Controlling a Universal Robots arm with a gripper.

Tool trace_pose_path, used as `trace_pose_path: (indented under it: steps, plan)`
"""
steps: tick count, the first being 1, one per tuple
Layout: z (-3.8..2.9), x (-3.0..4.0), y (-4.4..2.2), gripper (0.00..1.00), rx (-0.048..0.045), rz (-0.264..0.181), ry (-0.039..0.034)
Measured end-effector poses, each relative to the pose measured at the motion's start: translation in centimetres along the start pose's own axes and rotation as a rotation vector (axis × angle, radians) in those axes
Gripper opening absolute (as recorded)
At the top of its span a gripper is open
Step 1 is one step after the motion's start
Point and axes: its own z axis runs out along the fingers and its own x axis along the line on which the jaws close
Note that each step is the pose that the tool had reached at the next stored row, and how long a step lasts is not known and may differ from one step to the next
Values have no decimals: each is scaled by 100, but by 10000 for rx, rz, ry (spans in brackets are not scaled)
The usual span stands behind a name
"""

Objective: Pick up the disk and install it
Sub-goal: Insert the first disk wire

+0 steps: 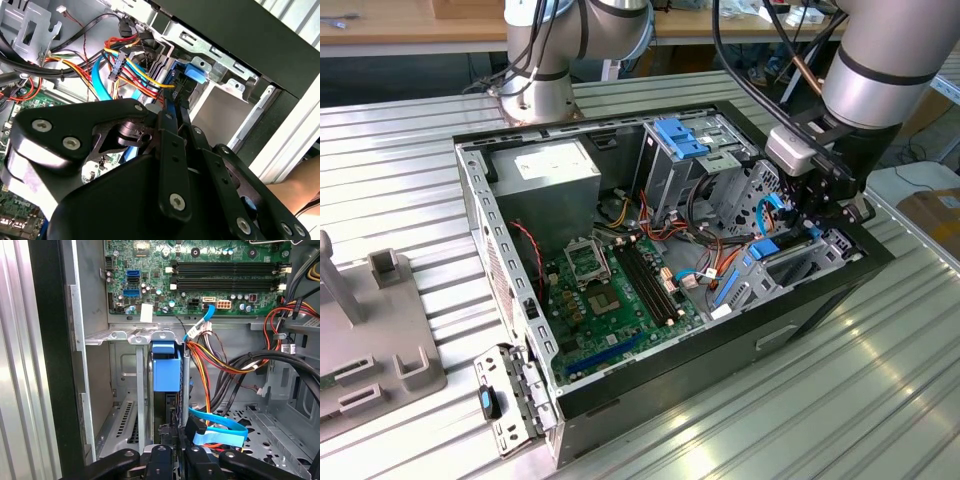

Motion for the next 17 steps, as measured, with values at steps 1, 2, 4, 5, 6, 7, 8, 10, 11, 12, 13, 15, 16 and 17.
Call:
trace_pose_path:
  steps: [1, 2, 4, 5, 6, 7, 8, 10, 11, 12, 13, 15, 16, 17]
  plan:
    - [0, 0, 0, 16, -1, 26, 4]
    - [-2, 0, -1, 16, -1, 42, 5]
    - [-16, 0, -3, 16, -2, 70, 10]
    - [-21, 1, -4, 16, -2, 78, 11]
    - [-25, 1, -5, 16, -3, 88, 16]
    - [-25, 1, -5, 16, -3, 89, 15]
    - [-25, 1, -5, 16, -3, 89, 15]
    - [-25, 1, -5, 16, -3, 117, 21]
    - [-25, 1, -5, 16, -4, 147, 28]
    - [-25, 1, -5, 16, -5, 173, 32]
    - [-25, 1, -5, 16, -6, 177, 31]
    - [-25, 1, -5, 16, -6, 178, 31]
    - [-25, 1, -5, 16, -6, 178, 31]
    - [-24, 3, -5, 16, -6, 178, 31]
